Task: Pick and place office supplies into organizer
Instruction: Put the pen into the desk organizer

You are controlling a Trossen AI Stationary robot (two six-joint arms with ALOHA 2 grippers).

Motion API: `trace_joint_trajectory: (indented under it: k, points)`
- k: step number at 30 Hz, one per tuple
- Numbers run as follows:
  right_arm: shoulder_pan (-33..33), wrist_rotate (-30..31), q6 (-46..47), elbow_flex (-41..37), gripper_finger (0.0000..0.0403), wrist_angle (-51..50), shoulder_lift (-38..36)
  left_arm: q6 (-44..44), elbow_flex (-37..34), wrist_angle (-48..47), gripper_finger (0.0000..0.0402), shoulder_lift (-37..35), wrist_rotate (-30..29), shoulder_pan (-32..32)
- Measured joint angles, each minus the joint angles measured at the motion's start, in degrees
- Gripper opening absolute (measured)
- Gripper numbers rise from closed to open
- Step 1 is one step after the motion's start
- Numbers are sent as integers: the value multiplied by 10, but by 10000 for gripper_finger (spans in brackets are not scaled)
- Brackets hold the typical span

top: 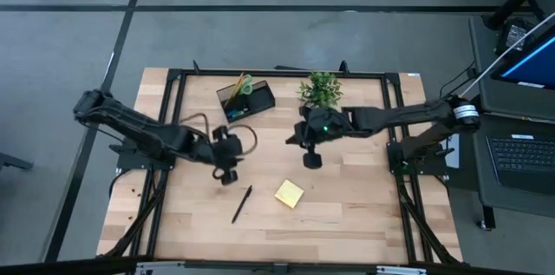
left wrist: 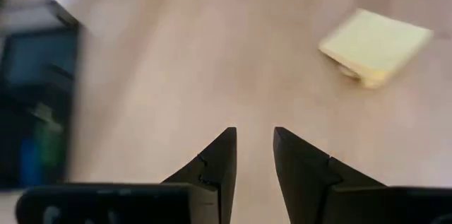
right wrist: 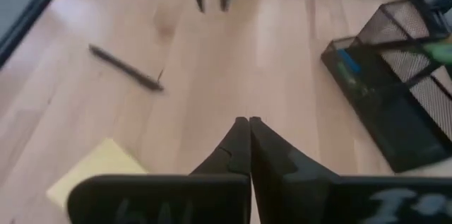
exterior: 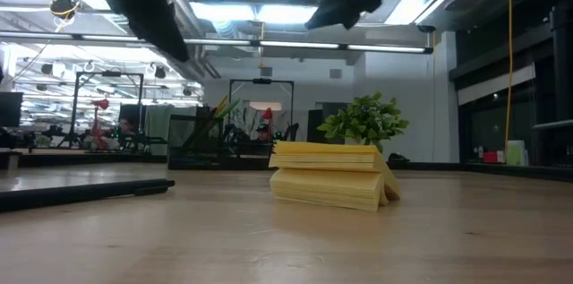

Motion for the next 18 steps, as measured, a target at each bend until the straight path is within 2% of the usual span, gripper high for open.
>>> trace_joint_trajectory:
  k: [9,14,18]
  points:
    - [57,70,14,-89,0,13,-39,-228,121,-85,118,158,135,-55]
    - [59,72,14,-117,1,33,-39,-329,170,-91,134,232,198,-71]
    - [59,72,12,-125,1,36,-39,-371,206,-104,136,284,220,-83]
